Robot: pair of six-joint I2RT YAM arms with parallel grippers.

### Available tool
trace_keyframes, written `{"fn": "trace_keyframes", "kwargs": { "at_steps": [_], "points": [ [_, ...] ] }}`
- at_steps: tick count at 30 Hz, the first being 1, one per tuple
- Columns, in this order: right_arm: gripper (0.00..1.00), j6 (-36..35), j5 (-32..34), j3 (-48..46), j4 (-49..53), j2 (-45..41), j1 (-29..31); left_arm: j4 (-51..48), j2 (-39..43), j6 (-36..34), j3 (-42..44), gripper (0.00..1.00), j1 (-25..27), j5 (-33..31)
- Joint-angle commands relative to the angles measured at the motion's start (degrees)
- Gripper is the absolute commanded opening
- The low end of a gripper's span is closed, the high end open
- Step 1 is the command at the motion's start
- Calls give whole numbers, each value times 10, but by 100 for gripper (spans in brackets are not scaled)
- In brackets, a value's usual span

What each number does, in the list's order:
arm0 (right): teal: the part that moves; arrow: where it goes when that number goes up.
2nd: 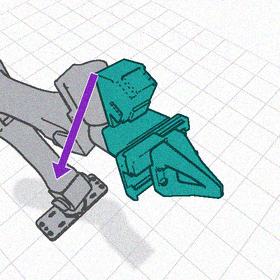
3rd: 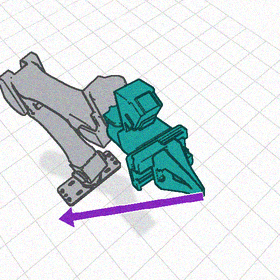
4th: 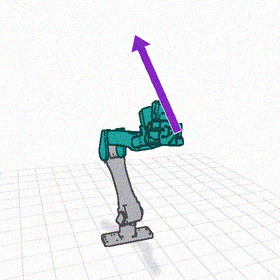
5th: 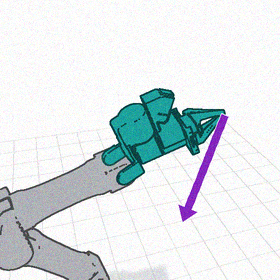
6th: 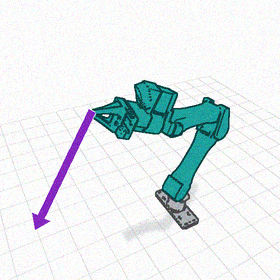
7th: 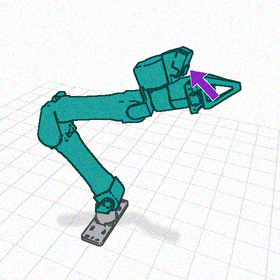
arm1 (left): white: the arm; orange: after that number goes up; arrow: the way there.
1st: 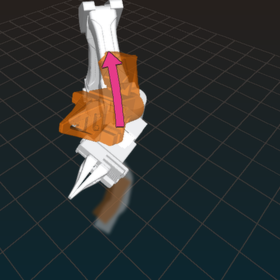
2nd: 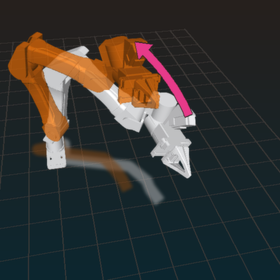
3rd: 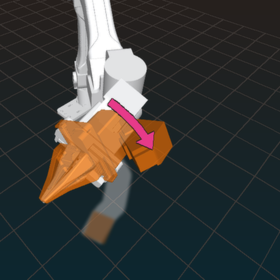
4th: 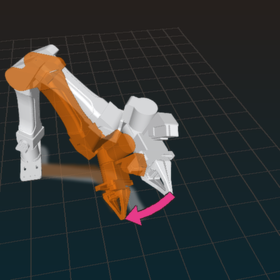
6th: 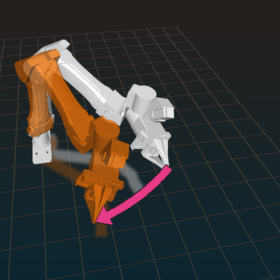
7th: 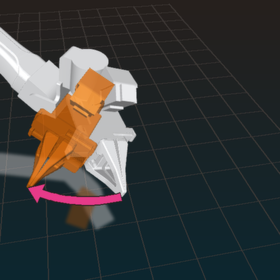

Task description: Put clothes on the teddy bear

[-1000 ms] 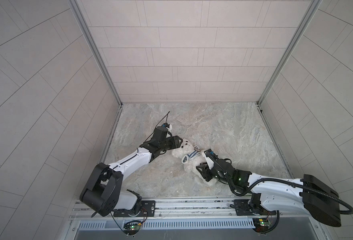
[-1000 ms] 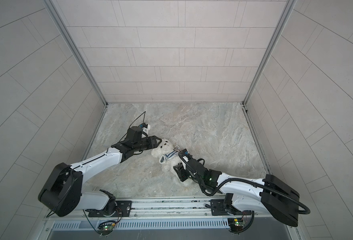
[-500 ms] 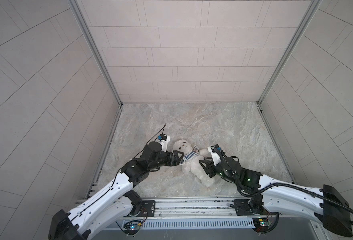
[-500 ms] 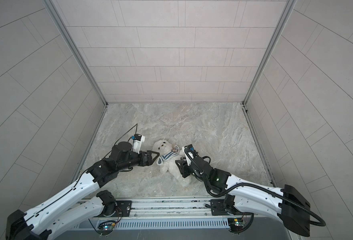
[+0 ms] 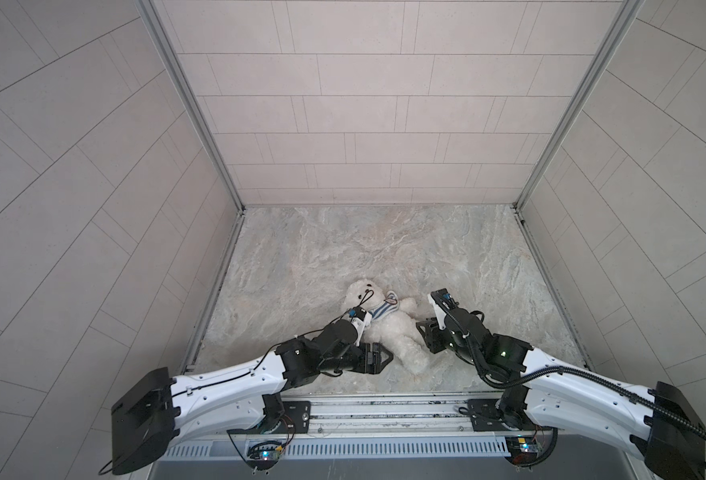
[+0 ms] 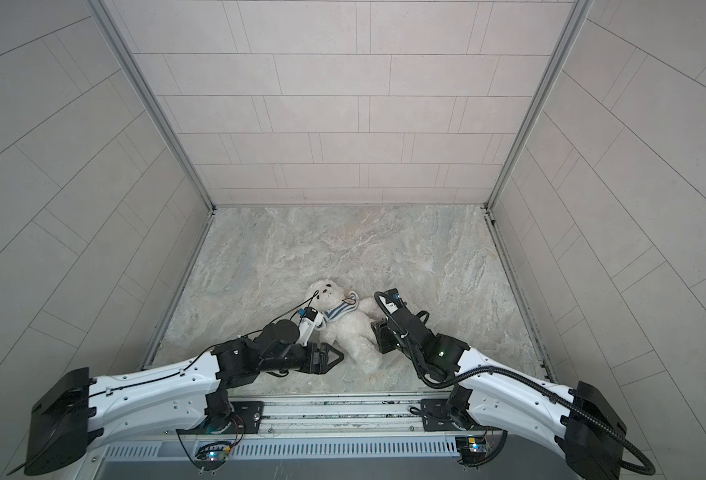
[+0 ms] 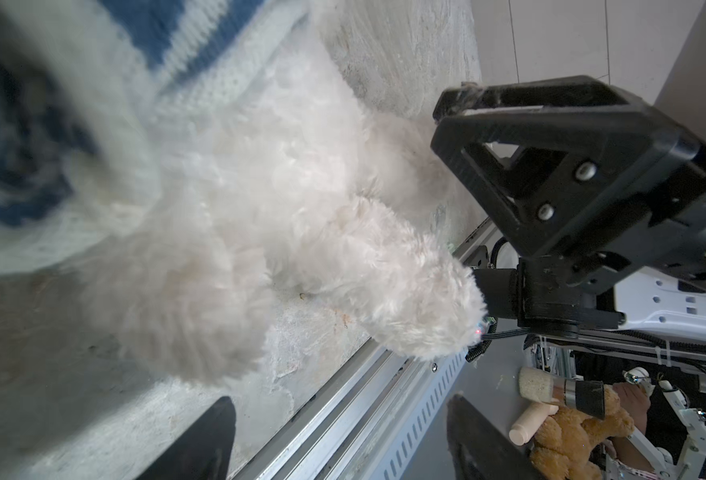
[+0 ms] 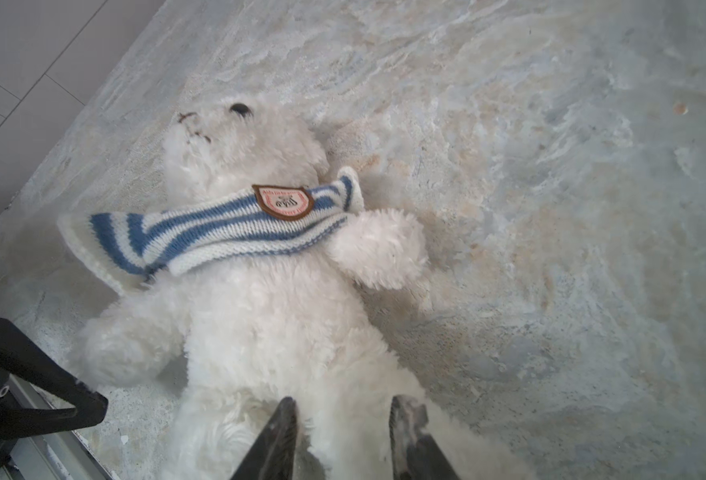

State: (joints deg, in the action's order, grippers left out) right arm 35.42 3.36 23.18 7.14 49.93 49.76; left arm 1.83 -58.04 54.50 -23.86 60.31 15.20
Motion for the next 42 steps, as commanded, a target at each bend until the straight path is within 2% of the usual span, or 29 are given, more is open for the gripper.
{"fn": "trace_keyframes", "kwargs": {
  "at_steps": [1, 5, 8, 11, 18, 26, 32, 34, 38, 40, 42],
  "points": [
    [41, 45, -21, -26, -17, -14, -2, 106, -36, 18, 7, 80, 2, 2],
    [42, 53, -43, -35, -26, -4, -5, 130, -85, 16, -3, 78, -5, -4],
    [42, 66, -63, -46, -50, 11, -5, 172, -115, 21, 3, 75, -26, 6],
    [42, 95, -85, -62, -87, 23, -2, 188, -134, 13, 3, 68, -59, 19],
    [42, 153, -66, -72, -132, 27, 60, 164, -154, -32, -24, 61, -125, 46],
    [42, 205, -35, -46, -221, 98, 140, 126, -180, -76, -58, 60, -144, 45],
    [40, 210, -102, 4, -282, 185, 150, 99, -187, -102, -80, 59, -144, 33],
    [40, 203, -89, 8, -271, 165, 150, 102, -192, -104, -78, 59, -144, 30],
    [41, 139, -5, 14, -162, 69, 149, 98, -204, -116, -77, 58, -143, 19],
    [43, 118, 13, 15, -97, 14, 128, 100, -204, -118, -77, 57, -144, 16],
    [44, 95, 1, 23, -35, -31, 88, 96, -198, -121, -81, 57, -143, 13]
  ]
}}
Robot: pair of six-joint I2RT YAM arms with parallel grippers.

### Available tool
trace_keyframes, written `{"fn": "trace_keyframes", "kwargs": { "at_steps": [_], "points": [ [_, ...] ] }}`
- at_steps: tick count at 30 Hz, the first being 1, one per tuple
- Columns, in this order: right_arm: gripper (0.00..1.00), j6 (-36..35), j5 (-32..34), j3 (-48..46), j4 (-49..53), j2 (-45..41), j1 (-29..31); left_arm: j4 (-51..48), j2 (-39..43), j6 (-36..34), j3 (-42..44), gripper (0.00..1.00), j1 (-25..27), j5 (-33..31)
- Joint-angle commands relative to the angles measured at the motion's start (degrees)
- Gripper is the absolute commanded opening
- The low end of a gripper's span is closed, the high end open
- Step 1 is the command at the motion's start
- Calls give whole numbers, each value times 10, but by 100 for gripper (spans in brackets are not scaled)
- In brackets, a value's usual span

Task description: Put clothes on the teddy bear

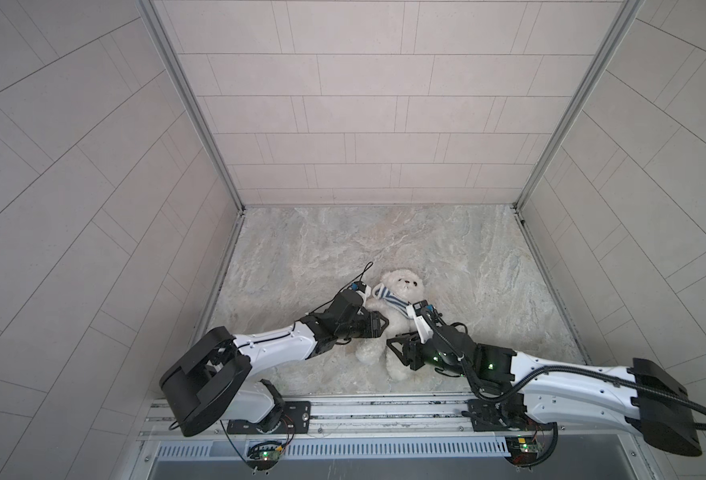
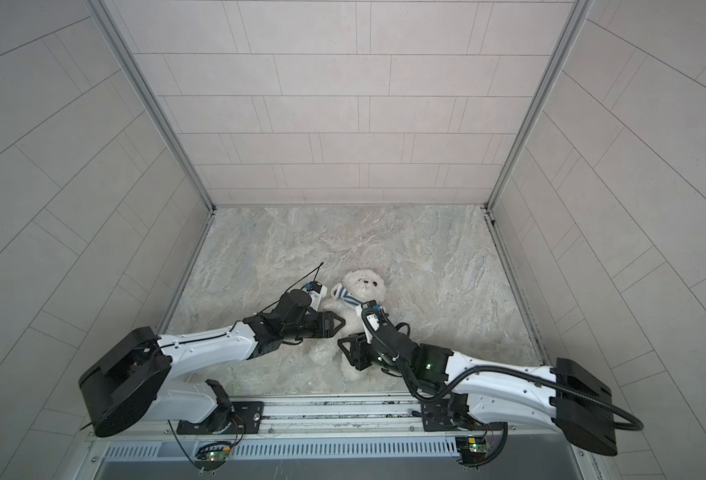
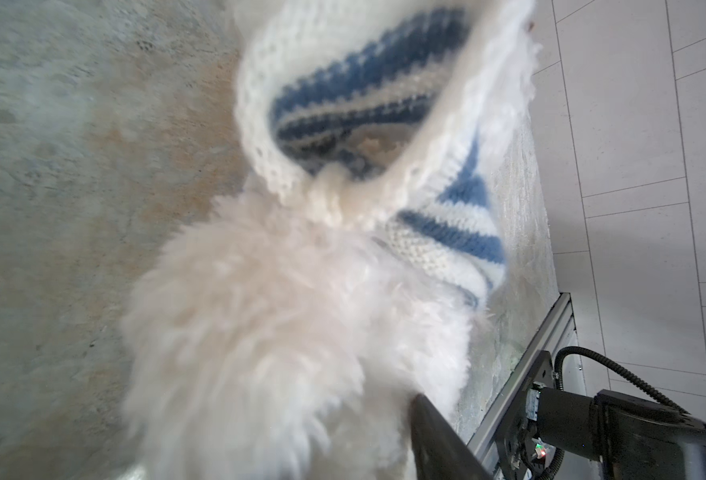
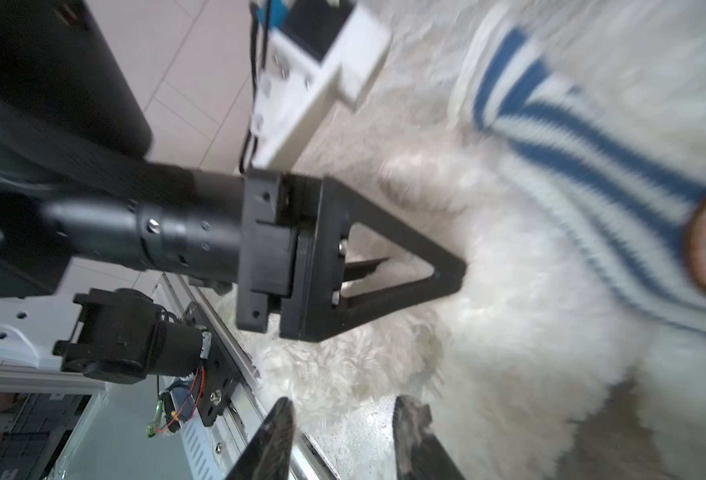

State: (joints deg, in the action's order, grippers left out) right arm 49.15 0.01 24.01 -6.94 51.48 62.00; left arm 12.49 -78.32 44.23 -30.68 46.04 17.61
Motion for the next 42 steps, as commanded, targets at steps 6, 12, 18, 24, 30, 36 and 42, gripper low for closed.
{"fn": "trace_keyframes", "kwargs": {
  "at_steps": [6, 12, 18, 24, 30, 36, 42],
  "points": [
    [45, -105, -13, 43, 215, -102, -153, -57, 30, -39, -36, 67, 0, -26],
    [44, -139, -23, 70, 226, -105, -221, -85, -3, -35, -51, 76, 11, -7],
    [44, -172, -28, 97, 226, -70, -244, -56, -34, -17, -47, 79, 31, -4],
    [43, -184, -34, 104, 226, -69, -251, 32, -61, 11, -26, 62, 31, -22],
    [43, -188, -34, 103, 232, -83, -254, 69, -72, 2, -8, 38, 30, -56],
    [43, -195, -32, 106, 251, -98, -259, 75, -67, -9, -5, 24, 28, -68],
    [43, -201, -28, 107, 268, -111, -263, 45, -34, -51, -10, 12, 17, -77]
  ]
}}
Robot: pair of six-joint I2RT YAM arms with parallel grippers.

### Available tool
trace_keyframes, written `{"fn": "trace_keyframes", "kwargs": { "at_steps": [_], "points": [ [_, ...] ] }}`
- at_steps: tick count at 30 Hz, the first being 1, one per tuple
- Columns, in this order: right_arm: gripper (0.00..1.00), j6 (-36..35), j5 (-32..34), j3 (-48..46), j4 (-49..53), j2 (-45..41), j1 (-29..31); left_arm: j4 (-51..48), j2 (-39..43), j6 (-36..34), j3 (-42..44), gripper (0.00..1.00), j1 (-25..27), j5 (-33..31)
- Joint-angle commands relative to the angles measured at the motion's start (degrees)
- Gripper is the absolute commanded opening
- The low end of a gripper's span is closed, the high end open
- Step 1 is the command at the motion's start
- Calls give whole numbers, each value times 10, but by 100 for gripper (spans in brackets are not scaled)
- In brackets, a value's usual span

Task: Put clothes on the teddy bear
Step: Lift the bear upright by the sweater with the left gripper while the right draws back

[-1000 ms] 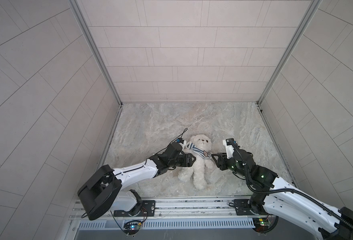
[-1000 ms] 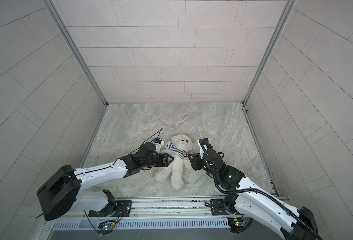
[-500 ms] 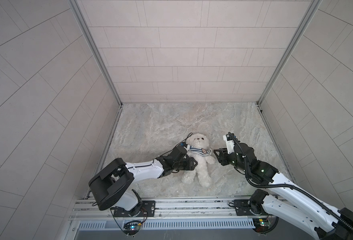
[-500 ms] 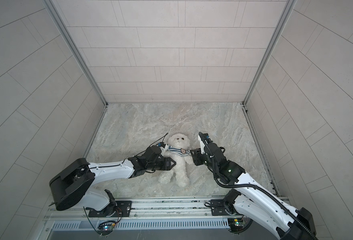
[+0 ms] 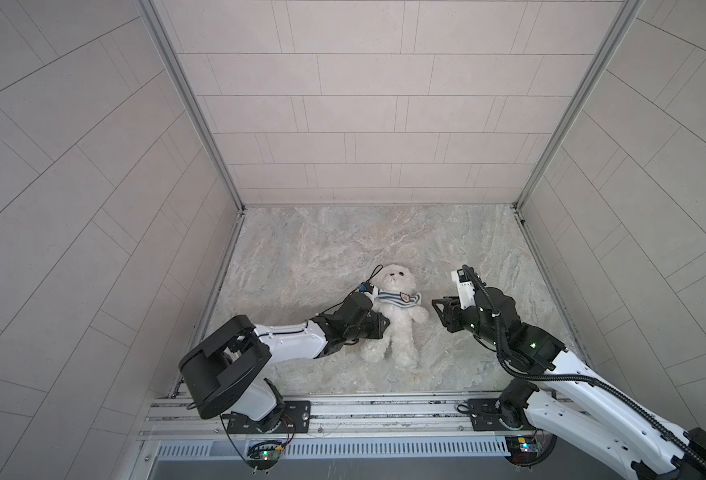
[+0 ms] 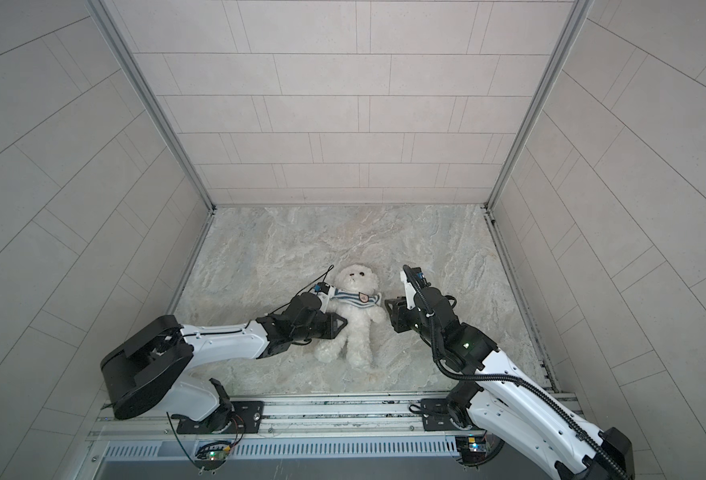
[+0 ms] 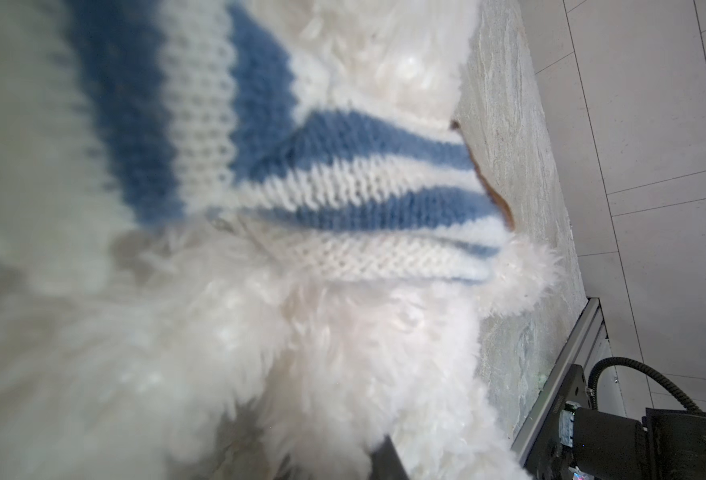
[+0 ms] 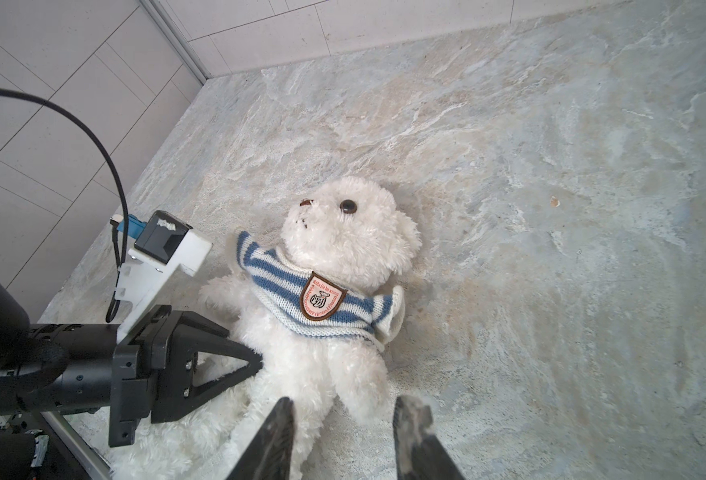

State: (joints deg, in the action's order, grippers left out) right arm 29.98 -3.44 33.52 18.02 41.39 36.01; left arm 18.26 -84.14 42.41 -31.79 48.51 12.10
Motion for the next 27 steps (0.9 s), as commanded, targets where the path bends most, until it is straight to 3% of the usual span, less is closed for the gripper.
{"fn": "trace_keyframes", "kwargs": {
  "at_steps": [1, 3, 13, 17, 22, 27],
  "points": [
    [43, -14, 6, 14, 22, -11, -4, -24, 34, -47, -1, 8, -11, -25],
    [43, -22, 6, 16, 32, -9, -7, -50, 53, -78, -6, 1, -16, -30],
    [46, -80, -23, 98, 15, 35, -28, -222, 168, -314, -64, 0, -17, -80],
    [53, -106, -89, 165, 12, 84, -64, -259, 215, -381, -78, 0, 17, -137],
    [68, -122, -259, 247, -7, 166, -132, -301, 235, -478, -104, 0, 110, -268],
    [76, -149, -356, 293, -19, 219, -140, -325, 256, -531, -115, 0, 129, -315]
  ]
}}
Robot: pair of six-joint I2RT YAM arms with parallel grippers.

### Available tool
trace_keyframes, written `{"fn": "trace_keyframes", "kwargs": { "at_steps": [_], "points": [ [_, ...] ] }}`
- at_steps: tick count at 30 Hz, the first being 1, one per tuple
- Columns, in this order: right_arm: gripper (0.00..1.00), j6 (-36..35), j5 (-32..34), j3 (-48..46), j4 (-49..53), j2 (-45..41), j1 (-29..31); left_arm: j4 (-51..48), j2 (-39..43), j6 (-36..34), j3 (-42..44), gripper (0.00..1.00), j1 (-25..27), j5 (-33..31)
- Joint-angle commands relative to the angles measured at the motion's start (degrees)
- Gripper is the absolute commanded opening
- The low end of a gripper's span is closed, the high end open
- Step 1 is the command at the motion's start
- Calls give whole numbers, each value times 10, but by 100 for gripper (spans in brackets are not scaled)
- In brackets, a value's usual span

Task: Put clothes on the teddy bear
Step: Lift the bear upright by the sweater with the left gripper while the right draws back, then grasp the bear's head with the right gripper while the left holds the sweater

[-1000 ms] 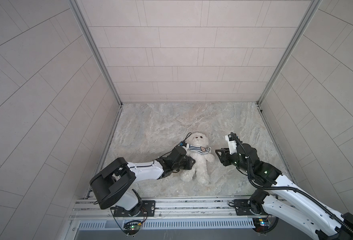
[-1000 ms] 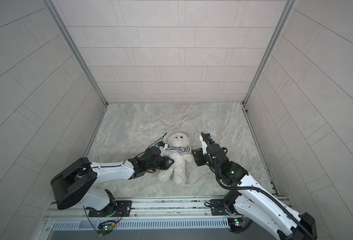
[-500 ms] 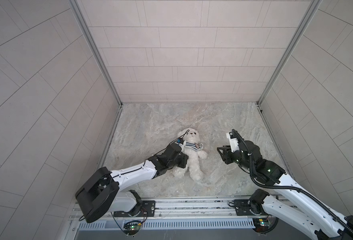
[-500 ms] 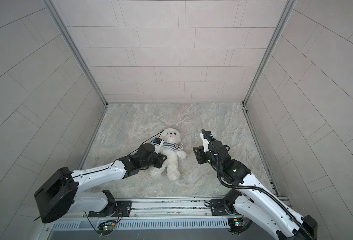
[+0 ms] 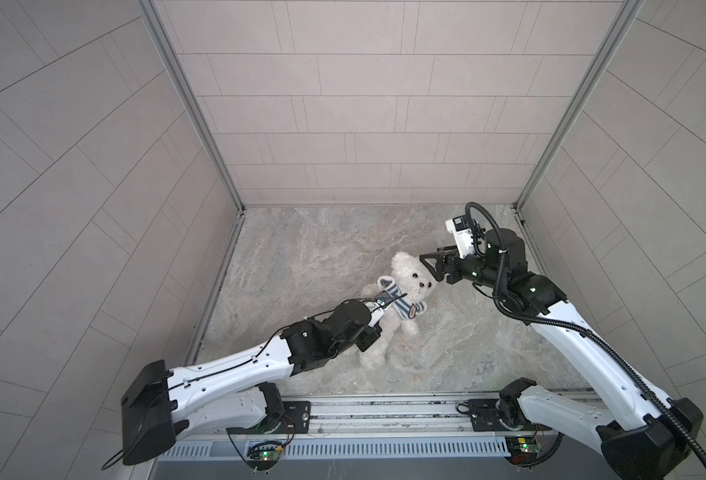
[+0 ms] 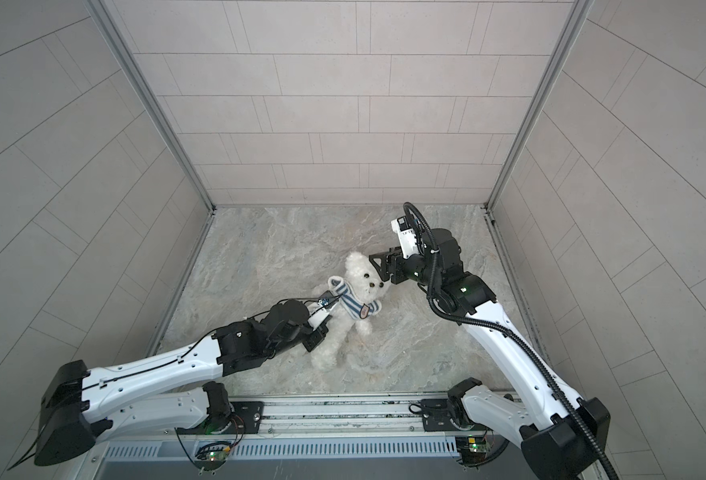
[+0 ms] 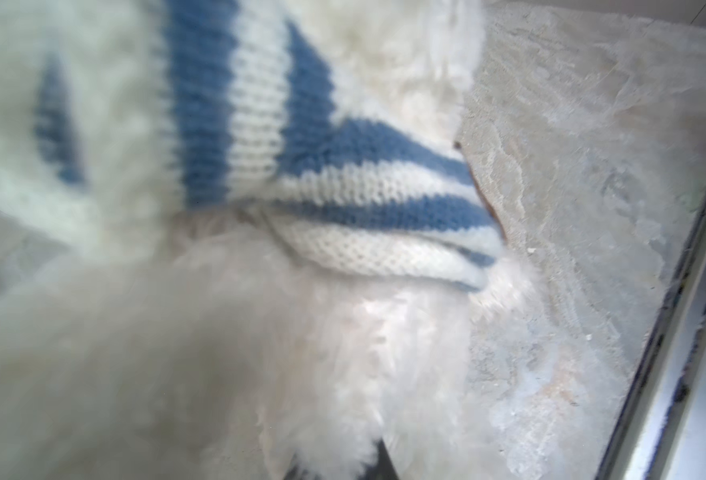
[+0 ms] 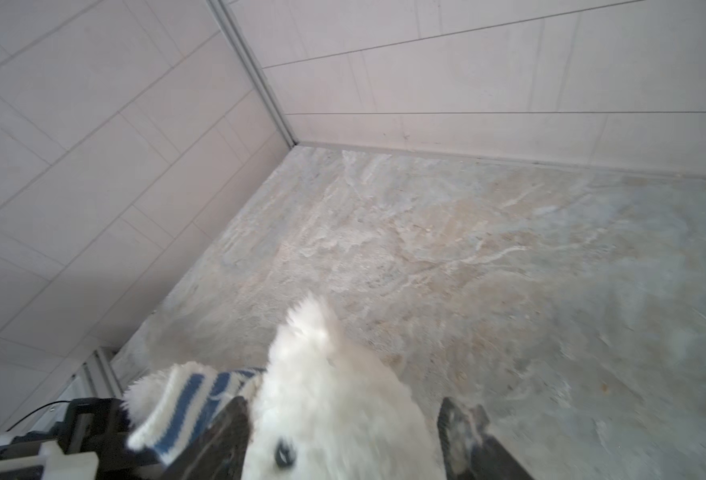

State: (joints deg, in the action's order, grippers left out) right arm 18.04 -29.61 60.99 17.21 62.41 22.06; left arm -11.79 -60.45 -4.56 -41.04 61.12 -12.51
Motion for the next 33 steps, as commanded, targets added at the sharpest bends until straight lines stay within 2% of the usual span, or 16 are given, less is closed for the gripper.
{"fn": "trace_keyframes", "kwargs": {
  "at_steps": [1, 5, 10, 20, 24, 30, 33],
  "points": [
    [77, -33, -102, 20, -12, 13, -2, -32, 22, -71, -28, 0, 6, -79],
    [79, -36, -122, 0, -36, 18, -2, -57, 41, -113, -44, 0, 21, -109],
    [83, -30, -129, -26, -68, 28, -2, -101, 42, -177, -68, 0, 56, -179],
    [83, -33, -153, -19, -78, 50, -2, -116, 46, -195, -69, 0, 58, -176],
    [81, -14, -168, -36, -115, 64, 3, -115, 47, -197, -66, 0, 57, -179],
    [79, -47, -164, -15, -77, 97, 15, -113, 46, -210, -62, 0, 57, -191],
    [74, -64, -161, -9, -62, 112, 26, -108, 41, -209, -62, 0, 58, -195]
  ]
}}
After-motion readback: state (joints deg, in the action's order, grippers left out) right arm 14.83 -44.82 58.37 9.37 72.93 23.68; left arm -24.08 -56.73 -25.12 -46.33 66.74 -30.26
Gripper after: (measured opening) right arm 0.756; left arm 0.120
